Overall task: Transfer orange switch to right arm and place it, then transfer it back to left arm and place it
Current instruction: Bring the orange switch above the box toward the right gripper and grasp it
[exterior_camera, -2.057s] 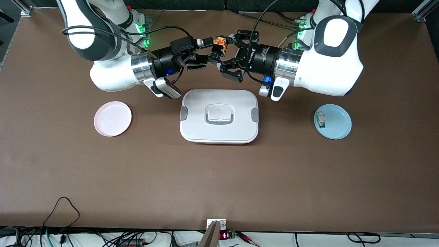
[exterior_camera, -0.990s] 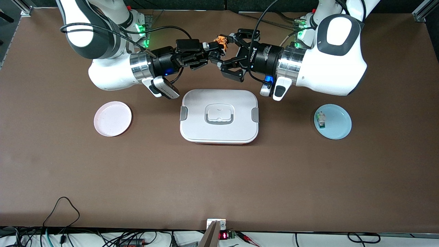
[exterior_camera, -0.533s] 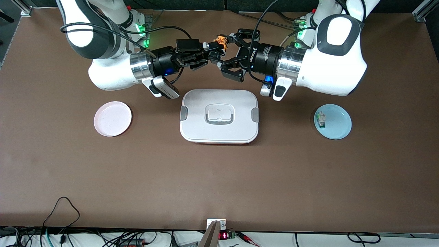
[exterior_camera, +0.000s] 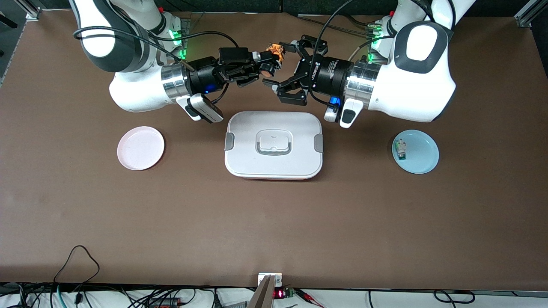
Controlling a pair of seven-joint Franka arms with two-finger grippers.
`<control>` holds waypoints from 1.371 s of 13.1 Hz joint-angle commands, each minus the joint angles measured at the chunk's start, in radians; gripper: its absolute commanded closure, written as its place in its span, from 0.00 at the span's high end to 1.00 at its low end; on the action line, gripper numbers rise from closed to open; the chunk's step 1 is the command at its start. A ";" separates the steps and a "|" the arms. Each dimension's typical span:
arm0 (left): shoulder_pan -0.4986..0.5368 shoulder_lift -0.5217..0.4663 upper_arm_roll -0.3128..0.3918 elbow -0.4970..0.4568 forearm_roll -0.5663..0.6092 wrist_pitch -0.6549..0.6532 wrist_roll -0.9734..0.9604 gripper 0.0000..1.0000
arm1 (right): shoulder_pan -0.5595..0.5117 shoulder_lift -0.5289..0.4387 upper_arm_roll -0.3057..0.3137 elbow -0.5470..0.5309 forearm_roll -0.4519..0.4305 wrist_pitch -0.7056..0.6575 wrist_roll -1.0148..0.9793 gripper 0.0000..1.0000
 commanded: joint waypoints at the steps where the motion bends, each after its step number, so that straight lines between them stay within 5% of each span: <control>1: -0.001 0.002 0.000 0.007 -0.002 -0.003 -0.007 1.00 | -0.002 -0.012 0.007 -0.001 0.026 0.012 0.000 0.36; 8: 0.009 0.002 0.000 0.007 -0.004 -0.006 -0.007 1.00 | -0.046 -0.017 0.007 -0.002 0.005 -0.008 0.000 0.36; 12: 0.058 0.000 0.001 0.054 0.027 -0.038 0.036 1.00 | -0.083 -0.044 0.007 -0.011 -0.138 -0.016 0.006 0.36; 16: 0.075 -0.009 0.001 0.068 0.103 -0.095 0.139 1.00 | -0.110 -0.051 0.005 -0.013 -0.153 -0.054 0.009 0.35; 18: 0.075 -0.015 -0.004 0.092 0.186 -0.149 0.202 1.00 | -0.132 -0.057 0.005 -0.008 -0.239 -0.067 0.008 0.35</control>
